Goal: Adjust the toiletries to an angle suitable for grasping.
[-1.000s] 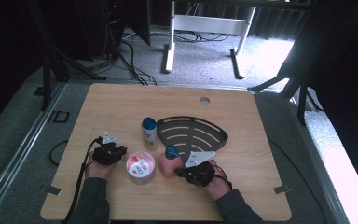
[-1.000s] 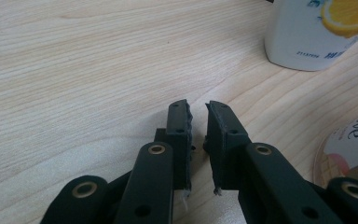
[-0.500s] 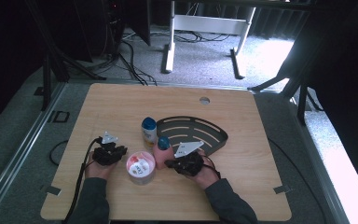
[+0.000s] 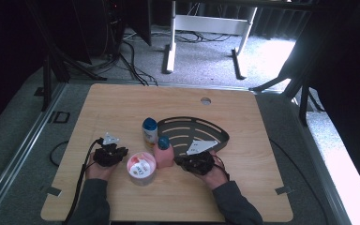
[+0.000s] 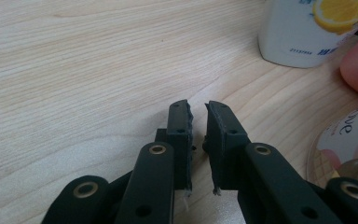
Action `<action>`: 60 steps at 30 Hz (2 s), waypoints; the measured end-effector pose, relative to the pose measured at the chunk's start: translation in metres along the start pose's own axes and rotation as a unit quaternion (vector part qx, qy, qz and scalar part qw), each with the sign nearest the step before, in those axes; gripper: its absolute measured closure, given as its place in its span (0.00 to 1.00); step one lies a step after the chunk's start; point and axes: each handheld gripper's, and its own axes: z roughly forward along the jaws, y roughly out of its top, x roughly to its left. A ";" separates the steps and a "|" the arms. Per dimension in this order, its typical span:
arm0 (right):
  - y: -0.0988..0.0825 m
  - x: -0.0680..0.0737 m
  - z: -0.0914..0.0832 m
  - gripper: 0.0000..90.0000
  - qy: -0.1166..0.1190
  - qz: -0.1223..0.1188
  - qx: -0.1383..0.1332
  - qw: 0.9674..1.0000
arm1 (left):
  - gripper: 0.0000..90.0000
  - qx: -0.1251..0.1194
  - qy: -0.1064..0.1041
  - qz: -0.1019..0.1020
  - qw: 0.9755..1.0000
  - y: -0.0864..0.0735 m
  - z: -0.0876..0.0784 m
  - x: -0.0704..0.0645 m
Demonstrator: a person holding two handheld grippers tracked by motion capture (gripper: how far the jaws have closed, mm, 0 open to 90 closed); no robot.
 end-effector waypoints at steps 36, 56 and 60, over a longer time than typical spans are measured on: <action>-0.025 -0.007 -0.010 0.99 -0.019 0.014 0.027 0.999 | 0.99 0.014 -0.066 0.066 0.996 -0.012 -0.023 -0.029; -0.037 0.009 -0.017 0.98 -0.014 -0.002 0.043 0.999 | 1.00 0.025 -0.081 0.087 0.993 -0.023 -0.037 -0.055; -0.040 0.010 -0.023 0.98 -0.005 0.004 0.038 0.999 | 1.00 0.031 -0.096 0.110 0.989 -0.024 -0.038 -0.068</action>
